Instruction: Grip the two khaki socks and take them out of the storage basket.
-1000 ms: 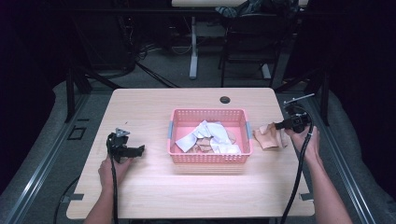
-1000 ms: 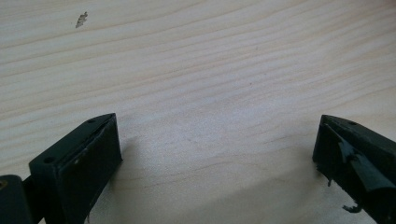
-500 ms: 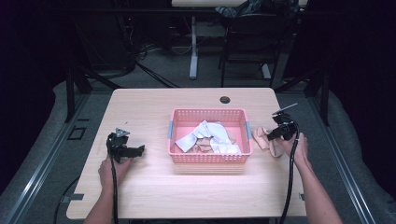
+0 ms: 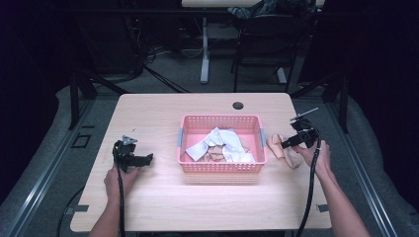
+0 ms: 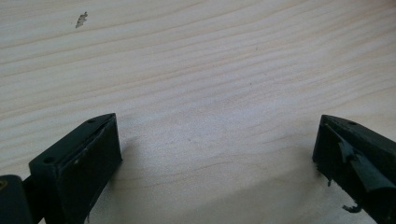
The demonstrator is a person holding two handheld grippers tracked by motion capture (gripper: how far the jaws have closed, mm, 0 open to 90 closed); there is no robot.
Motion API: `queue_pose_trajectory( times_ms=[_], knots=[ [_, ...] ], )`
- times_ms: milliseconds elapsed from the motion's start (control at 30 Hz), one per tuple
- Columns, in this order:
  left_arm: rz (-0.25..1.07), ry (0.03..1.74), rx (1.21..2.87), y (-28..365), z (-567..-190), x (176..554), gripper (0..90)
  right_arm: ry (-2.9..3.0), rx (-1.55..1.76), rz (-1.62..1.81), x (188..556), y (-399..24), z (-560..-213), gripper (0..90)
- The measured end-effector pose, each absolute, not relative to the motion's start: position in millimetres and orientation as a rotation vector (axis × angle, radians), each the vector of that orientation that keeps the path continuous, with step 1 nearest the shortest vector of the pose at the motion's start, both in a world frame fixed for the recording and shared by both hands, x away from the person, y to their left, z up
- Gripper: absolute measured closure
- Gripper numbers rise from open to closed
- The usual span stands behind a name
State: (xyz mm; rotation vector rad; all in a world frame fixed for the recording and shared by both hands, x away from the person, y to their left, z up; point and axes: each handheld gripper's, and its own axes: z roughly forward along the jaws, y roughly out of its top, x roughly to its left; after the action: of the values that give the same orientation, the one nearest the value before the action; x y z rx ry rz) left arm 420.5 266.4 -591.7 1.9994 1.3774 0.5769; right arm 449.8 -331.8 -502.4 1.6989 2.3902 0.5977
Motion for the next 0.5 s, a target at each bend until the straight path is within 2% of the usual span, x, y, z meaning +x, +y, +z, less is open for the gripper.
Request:
queue_pose_trajectory(
  times_ms=[100,233,300,500],
  knots=[
    [0.577,1.378,1.999,266.4,-591.7,420.5,0.7,2.361,1.662,0.629,439.8,-330.8,-487.6,28.3],
    [0.577,1.378,1.998,266.4,-591.7,420.5,0.7,2.362,1.632,0.664,426.2,-330.6,-475.3,18.4],
    [0.577,1.378,1.998,266.4,-591.7,420.5,0.7,2.355,1.616,0.681,418.3,-330.7,-472.0,14.5],
    [0.577,1.377,2.0,266.4,-591.7,420.5,0.7,2.342,1.596,0.708,396.0,-336.2,-474.2,11.7]
  ],
)
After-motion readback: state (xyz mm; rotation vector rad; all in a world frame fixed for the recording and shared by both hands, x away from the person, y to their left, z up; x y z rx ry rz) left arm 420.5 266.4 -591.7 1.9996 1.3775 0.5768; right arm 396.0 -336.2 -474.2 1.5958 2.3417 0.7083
